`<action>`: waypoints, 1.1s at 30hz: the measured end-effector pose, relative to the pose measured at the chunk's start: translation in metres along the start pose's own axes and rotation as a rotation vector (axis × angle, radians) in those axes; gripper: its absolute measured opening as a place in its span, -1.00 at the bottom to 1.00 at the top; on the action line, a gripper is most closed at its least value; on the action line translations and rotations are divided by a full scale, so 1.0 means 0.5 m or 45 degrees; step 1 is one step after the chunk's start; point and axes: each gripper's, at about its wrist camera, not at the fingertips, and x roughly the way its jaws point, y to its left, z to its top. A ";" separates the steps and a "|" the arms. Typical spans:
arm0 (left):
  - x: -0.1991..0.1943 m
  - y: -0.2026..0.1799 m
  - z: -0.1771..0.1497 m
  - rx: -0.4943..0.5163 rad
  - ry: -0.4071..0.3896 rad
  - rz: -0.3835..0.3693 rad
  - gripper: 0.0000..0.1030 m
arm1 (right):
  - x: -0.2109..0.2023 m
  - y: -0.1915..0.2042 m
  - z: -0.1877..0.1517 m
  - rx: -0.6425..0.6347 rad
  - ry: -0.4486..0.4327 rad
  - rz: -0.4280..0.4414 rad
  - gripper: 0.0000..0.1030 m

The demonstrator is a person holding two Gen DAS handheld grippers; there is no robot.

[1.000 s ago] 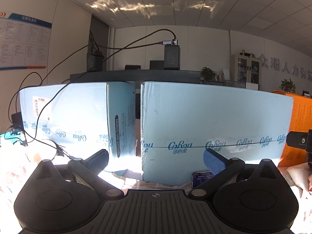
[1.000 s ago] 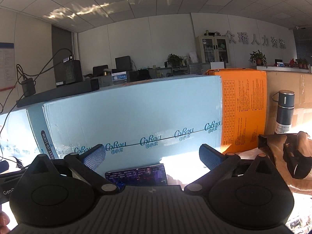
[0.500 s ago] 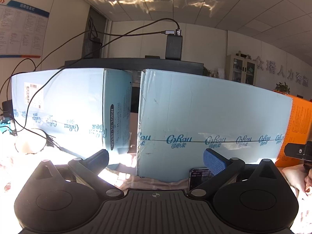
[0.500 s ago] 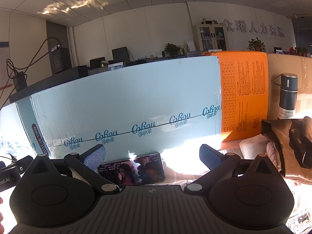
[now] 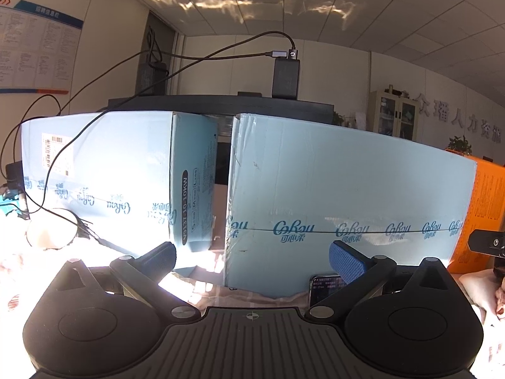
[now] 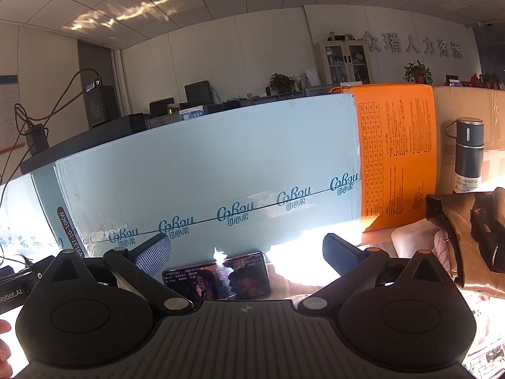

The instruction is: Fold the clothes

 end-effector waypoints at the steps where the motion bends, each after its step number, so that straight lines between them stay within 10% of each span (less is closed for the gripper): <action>1: 0.000 0.000 0.001 -0.001 -0.001 -0.001 1.00 | 0.000 0.001 0.000 0.001 -0.001 0.002 1.00; 33: -0.004 -0.003 0.000 0.014 -0.010 -0.019 1.00 | 0.006 0.008 -0.002 -0.011 0.018 0.023 1.00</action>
